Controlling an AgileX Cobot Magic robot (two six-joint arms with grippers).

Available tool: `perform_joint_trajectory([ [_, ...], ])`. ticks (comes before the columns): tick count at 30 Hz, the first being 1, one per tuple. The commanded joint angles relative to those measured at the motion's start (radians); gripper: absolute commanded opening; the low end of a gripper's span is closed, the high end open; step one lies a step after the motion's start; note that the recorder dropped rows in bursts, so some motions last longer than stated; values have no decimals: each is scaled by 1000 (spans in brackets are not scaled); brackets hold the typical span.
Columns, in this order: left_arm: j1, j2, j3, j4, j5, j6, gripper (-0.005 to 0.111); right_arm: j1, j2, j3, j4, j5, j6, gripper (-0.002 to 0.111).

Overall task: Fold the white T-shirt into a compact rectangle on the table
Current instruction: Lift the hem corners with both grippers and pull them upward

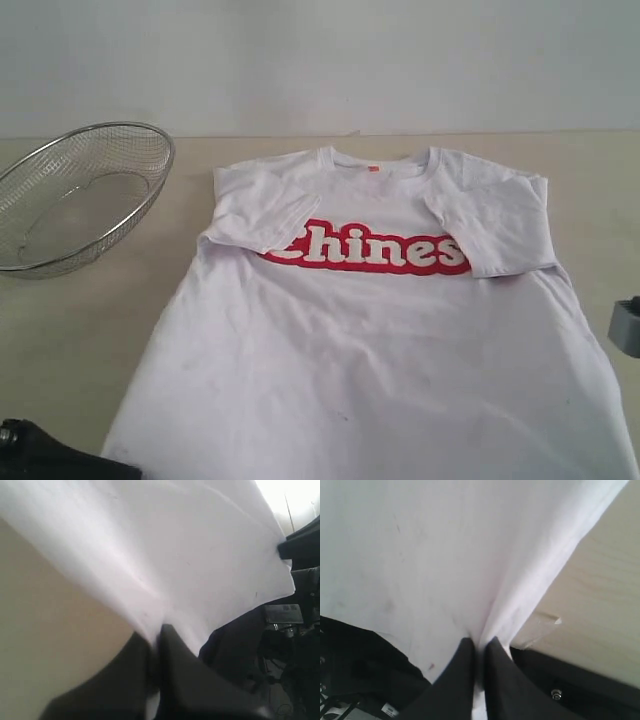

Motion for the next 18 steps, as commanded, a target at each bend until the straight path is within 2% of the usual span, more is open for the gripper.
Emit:
perform_joint_trajectory([
  [1, -6, -69, 5, 31, 42, -60, 5, -1, -36, -5, -3, 33, -1, 0],
  [12, -6, -176, 5, 35, 108, -132, 5, -1, -132, -5, -1, 37, 10, 0],
  [18, -6, -181, -28, 35, 29, -146, 5, -1, -131, -16, -3, 37, 10, 0],
])
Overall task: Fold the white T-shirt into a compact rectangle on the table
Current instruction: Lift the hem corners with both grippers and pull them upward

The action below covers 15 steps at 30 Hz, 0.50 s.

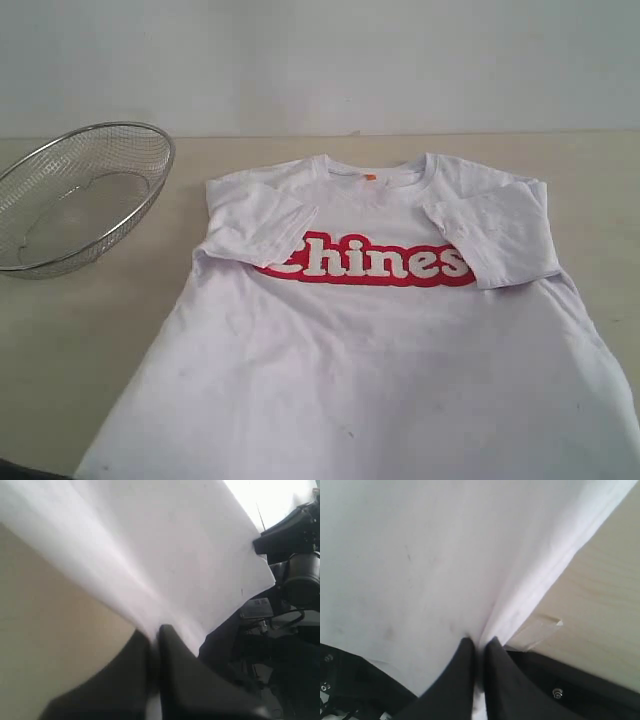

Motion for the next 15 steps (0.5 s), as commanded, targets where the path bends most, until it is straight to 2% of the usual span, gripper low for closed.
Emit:
perform_joint_trajectory([
  [1, -6, 8, -38, 0, -59, -16, 5, -1, 6, -27, -3, 6, 0, 0],
  [11, -6, 204, -179, 30, -207, 13, 5, -1, 172, -226, -19, -51, -22, 0],
  [15, -6, 360, -320, 60, -257, 36, 5, -1, 293, -331, -47, -120, -33, 0],
])
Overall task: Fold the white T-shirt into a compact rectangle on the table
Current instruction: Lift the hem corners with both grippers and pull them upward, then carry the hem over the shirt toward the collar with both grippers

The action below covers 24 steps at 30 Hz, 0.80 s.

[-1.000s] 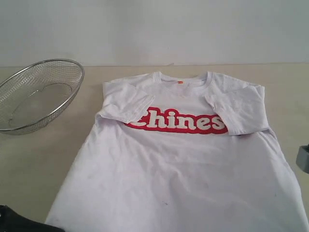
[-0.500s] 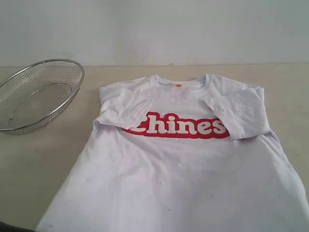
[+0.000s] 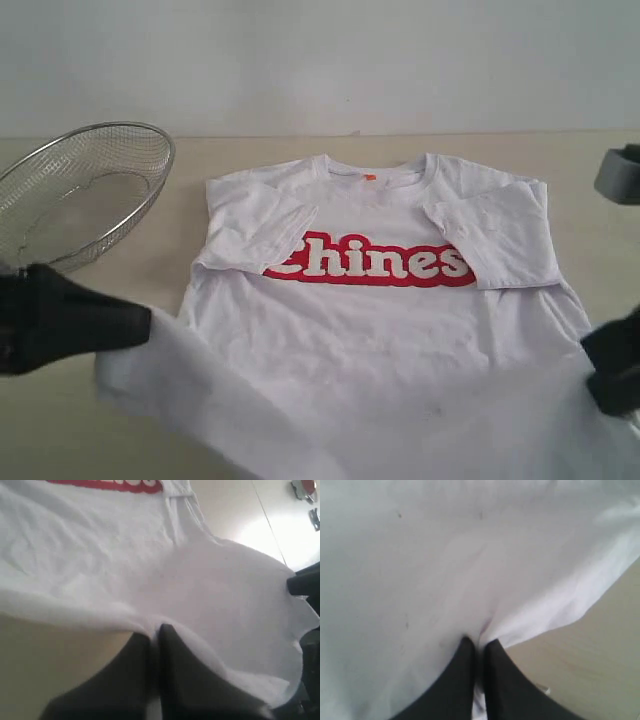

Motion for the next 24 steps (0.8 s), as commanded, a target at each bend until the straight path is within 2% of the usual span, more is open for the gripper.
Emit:
perform_joint_trajectory([
  [1, -6, 139, -125, 17, -54, 27, 5, -1, 109, -94, -49, -65, -13, 0],
  [6, 3, 299, -274, 69, -103, 38, 5, -1, 240, -204, -166, -150, 43, 0],
  [14, 119, 434, -356, 69, -122, 87, 5, -35, 394, -337, -239, -218, 110, 0],
  [19, 124, 502, -419, 69, -136, 113, 5, -92, 439, -361, -220, -260, 77, 0],
  [24, 124, 591, -513, 54, -134, 115, 5, -97, 487, -386, -194, -292, 46, 0],
])
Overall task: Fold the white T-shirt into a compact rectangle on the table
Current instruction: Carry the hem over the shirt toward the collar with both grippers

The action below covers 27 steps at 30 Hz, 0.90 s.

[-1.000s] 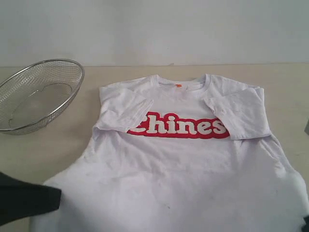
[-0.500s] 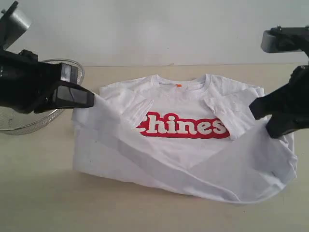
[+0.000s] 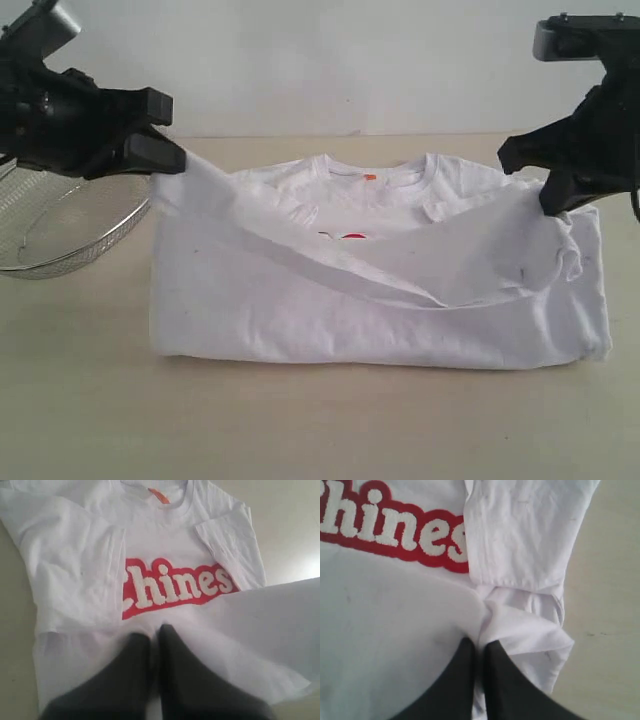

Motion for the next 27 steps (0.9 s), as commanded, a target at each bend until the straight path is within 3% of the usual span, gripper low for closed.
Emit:
perform_joint_trajectory([
  [1, 5, 76, -88, -13, -15, 11, 5, -13, 44, -33, 13, -35, -22, 0],
  [11, 5, 205, -203, -13, -20, 19, 5, -14, 150, -102, -4, -73, -21, 0],
  [27, 5, 328, -227, -7, -98, 52, 5, -103, 221, -121, 19, -145, -41, 0],
])
